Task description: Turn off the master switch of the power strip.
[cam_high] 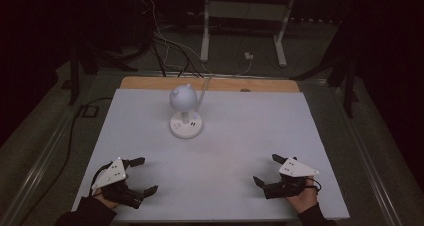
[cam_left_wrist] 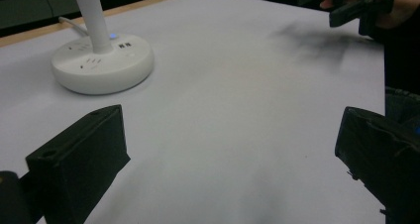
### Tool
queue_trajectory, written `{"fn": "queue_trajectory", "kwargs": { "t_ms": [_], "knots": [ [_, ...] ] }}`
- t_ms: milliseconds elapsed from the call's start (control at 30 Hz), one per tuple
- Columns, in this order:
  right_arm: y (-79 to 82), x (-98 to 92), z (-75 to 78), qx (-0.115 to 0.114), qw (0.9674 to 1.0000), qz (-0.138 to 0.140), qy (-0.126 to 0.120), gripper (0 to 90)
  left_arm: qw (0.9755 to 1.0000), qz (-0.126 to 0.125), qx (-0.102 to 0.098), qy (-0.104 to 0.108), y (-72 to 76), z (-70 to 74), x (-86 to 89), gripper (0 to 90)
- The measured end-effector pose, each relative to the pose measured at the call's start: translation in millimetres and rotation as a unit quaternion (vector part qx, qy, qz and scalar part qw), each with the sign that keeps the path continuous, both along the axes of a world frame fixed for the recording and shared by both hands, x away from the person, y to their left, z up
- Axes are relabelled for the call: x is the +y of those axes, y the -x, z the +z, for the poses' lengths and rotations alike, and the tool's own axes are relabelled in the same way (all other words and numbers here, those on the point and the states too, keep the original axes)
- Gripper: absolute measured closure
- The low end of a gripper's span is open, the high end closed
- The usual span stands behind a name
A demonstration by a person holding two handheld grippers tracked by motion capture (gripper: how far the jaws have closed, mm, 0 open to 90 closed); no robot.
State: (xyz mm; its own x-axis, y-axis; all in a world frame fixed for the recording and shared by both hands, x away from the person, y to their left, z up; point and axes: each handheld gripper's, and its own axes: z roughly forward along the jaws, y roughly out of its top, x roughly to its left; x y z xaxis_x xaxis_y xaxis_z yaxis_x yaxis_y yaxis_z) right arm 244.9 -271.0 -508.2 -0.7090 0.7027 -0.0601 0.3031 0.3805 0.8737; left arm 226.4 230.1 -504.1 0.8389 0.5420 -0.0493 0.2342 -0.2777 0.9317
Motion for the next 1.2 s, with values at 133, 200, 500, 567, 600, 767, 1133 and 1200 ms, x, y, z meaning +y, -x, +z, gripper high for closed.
{"fn": "queue_trajectory", "kwargs": {
  "t_ms": [133, 200, 500, 567, 600, 767, 1133, 1200],
  "knots": [
    [-0.1, 0.3, -0.7, 0.003, 1.0000, 0.003, -0.004, 0.0, 1.0000, 0.004, 0.000, 0.005, -0.4, 0.5, 0.9, 0.3],
    [0.3, 0.9, -1.4, 0.003, 0.9999, 0.006, -0.008, 0.0, 1.0000, 0.005, 0.000, 0.008, -0.4, 0.5, 1.0, 0.3],
    [1.2, 0.2, -0.6, 0.007, 0.9998, 0.003, -0.016, 0.0, 0.9999, 0.002, -0.001, 0.010, -0.5, 0.5, 0.7, 0.3],
    [1.3, 1.3, -0.3, 0.005, 0.9999, 0.001, -0.010, 0.0, 0.9999, 0.001, -0.001, 0.010, -0.1, 0.7, 0.5, 0.3],
    [1.2, 2.0, -0.3, 0.008, 0.9999, 0.001, -0.009, 0.0, 0.9999, 0.000, -0.001, 0.011, 0.1, 0.9, 0.4, 0.3],
    [1.8, 5.4, 0.2, 0.017, 0.9998, -0.004, 0.002, 0.0, 0.9999, -0.004, -0.001, 0.011, 0.1, 1.1, 0.5, 0.3],
    [4.8, 14.7, 11.1, 0.036, 0.9993, 0.006, 0.013, 0.0, 0.9999, -0.006, -0.002, 0.012, 0.2, 1.1, 0.3, 0.3],
    [4.2, 14.8, 16.0, 0.039, 0.9992, 0.003, 0.005, 0.0, 0.9999, -0.006, -0.001, 0.012, 0.1, 1.0, 0.3, 0.3]
  ]
}}
